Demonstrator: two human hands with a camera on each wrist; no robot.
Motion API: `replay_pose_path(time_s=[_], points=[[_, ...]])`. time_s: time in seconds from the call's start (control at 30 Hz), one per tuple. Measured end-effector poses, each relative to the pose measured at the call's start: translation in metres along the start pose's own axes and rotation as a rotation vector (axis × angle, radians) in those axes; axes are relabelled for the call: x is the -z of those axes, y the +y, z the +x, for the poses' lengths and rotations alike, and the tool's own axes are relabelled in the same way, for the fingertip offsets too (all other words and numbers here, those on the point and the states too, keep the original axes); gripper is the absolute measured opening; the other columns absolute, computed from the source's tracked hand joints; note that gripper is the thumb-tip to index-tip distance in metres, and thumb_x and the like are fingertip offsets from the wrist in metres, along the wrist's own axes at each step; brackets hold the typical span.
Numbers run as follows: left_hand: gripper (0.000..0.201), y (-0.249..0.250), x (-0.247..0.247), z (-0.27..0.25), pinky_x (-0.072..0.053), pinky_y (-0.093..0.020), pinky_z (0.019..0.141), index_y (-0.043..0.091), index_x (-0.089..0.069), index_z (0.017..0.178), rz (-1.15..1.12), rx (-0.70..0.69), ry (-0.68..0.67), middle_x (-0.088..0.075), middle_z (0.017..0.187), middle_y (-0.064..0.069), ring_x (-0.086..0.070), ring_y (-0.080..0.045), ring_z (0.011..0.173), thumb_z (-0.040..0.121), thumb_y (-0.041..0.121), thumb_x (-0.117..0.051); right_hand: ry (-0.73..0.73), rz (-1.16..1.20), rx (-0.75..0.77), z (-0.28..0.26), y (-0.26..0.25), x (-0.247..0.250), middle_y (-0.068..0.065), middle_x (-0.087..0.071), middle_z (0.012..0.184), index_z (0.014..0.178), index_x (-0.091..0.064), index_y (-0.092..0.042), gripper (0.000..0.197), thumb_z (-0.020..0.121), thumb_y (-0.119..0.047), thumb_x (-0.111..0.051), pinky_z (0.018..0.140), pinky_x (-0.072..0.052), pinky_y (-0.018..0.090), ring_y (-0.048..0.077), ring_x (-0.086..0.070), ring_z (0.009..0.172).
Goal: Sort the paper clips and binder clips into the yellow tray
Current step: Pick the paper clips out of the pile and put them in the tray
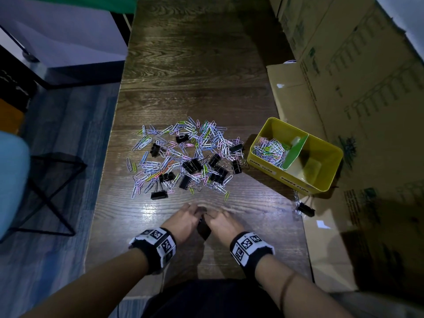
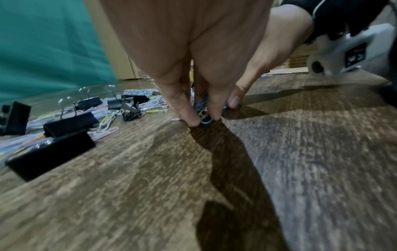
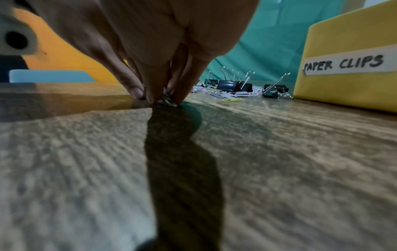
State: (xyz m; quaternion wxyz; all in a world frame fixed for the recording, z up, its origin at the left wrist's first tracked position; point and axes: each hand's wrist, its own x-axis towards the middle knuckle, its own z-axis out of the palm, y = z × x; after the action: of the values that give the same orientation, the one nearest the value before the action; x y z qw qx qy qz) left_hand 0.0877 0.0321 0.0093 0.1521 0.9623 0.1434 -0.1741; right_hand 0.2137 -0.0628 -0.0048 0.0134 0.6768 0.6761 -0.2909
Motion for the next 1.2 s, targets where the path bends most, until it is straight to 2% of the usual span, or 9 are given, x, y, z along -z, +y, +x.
replay_pose_path(time_s=[0.1, 0.27, 0.37, 0.43, 0.67, 0.8, 0.93, 1.03, 1.2], points=[[0.041, -0.002, -0.008, -0.001, -0.050, -0.016, 0.057, 0.014, -0.070, 0.089, 0.082, -0.016, -0.017, -0.065, 0.076, 0.002, -0.063, -0.013, 0.065, 0.069, 0.020, -0.035, -0.018, -0.021, -0.012, 0.000, 0.003, 0.000, 0.017, -0.055, 0.125, 0.127, -0.048, 0.000, 0.036, 0.091, -0.009, -0.048, 0.093, -0.045, 0.042, 0.037, -0.053, 0.115], [0.034, -0.002, -0.005, 0.005, -0.052, -0.028, 0.077, 0.003, -0.060, 0.112, 0.117, 0.009, -0.096, -0.064, 0.101, -0.012, -0.061, -0.024, 0.090, 0.079, 0.010, -0.060, -0.029, -0.027, -0.038, 0.000, 0.002, 0.005, 0.017, -0.061, 0.110, 0.112, -0.056, 0.000, 0.026, 0.087, -0.005, -0.049, 0.082, -0.048, 0.040, 0.036, -0.059, 0.104], [0.037, 0.002, -0.001, 0.012, -0.042, -0.036, 0.093, 0.000, -0.041, 0.130, 0.140, 0.066, -0.176, -0.051, 0.123, -0.018, -0.048, -0.031, 0.112, 0.094, 0.009, -0.038, -0.057, 0.069, -0.121, 0.006, 0.006, 0.006, 0.017, -0.064, 0.101, 0.103, -0.063, -0.004, 0.022, 0.083, -0.006, -0.054, 0.083, -0.049, 0.037, 0.034, -0.062, 0.097], [0.035, 0.004, 0.004, 0.019, -0.041, -0.036, 0.094, 0.001, -0.039, 0.130, 0.142, 0.072, -0.197, -0.051, 0.124, -0.018, -0.047, -0.032, 0.114, 0.096, 0.008, -0.035, -0.067, 0.199, -0.202, 0.009, 0.010, 0.009, 0.018, -0.066, 0.098, 0.102, -0.067, -0.007, 0.021, 0.084, -0.007, -0.056, 0.084, -0.050, 0.034, 0.031, -0.064, 0.094], [0.025, 0.000, 0.009, 0.030, -0.045, -0.029, 0.071, 0.007, -0.052, 0.114, -0.002, 0.179, -0.254, -0.062, 0.097, -0.009, -0.060, -0.026, 0.087, 0.091, 0.006, -0.043, 0.175, 0.782, -0.435, 0.013, 0.027, 0.004, 0.007, -0.074, 0.083, 0.091, -0.076, -0.007, 0.021, 0.071, -0.005, -0.078, 0.074, -0.050, 0.019, 0.011, -0.063, 0.070], [0.023, -0.015, 0.009, 0.037, -0.046, -0.026, 0.067, 0.023, -0.060, 0.108, -0.129, 0.230, -0.265, -0.068, 0.091, -0.005, -0.063, -0.021, 0.080, 0.087, 0.012, -0.055, 0.180, 1.025, -0.475, 0.008, 0.038, 0.007, 0.011, -0.074, 0.084, 0.090, -0.074, -0.005, 0.023, 0.069, -0.008, -0.082, 0.073, -0.056, 0.028, 0.014, -0.065, 0.070], [0.018, -0.026, 0.021, 0.039, -0.043, -0.022, 0.065, 0.014, -0.065, 0.100, -0.227, 0.269, -0.293, -0.066, 0.090, -0.007, -0.060, -0.020, 0.076, 0.082, 0.011, -0.059, 0.241, 1.317, -0.503, 0.003, 0.048, 0.017, 0.000, -0.071, 0.075, 0.081, -0.072, -0.014, 0.019, 0.067, -0.006, -0.083, 0.070, -0.054, 0.022, 0.008, -0.066, 0.066], [0.009, -0.036, 0.039, 0.040, -0.046, -0.019, 0.060, 0.014, -0.067, 0.089, -0.483, 0.309, -0.318, -0.066, 0.081, -0.002, -0.061, -0.014, 0.068, 0.081, 0.016, -0.069, 0.377, 1.475, -0.510, -0.008, 0.056, 0.034, -0.001, -0.072, 0.073, 0.086, -0.072, -0.005, 0.022, 0.067, -0.001, -0.082, 0.064, -0.052, 0.018, 0.008, -0.067, 0.065], [0.006, -0.048, 0.081, 0.057, -0.055, -0.022, 0.054, 0.002, -0.066, 0.075, -0.991, 0.305, -0.217, -0.069, 0.068, -0.008, -0.063, -0.014, 0.052, 0.075, 0.003, -0.072, 0.656, 1.617, -0.477, -0.042, 0.070, 0.081, 0.009, -0.074, 0.088, 0.084, -0.073, -0.009, 0.029, 0.058, -0.011, -0.083, 0.076, -0.057, 0.028, 0.018, -0.068, 0.078]])
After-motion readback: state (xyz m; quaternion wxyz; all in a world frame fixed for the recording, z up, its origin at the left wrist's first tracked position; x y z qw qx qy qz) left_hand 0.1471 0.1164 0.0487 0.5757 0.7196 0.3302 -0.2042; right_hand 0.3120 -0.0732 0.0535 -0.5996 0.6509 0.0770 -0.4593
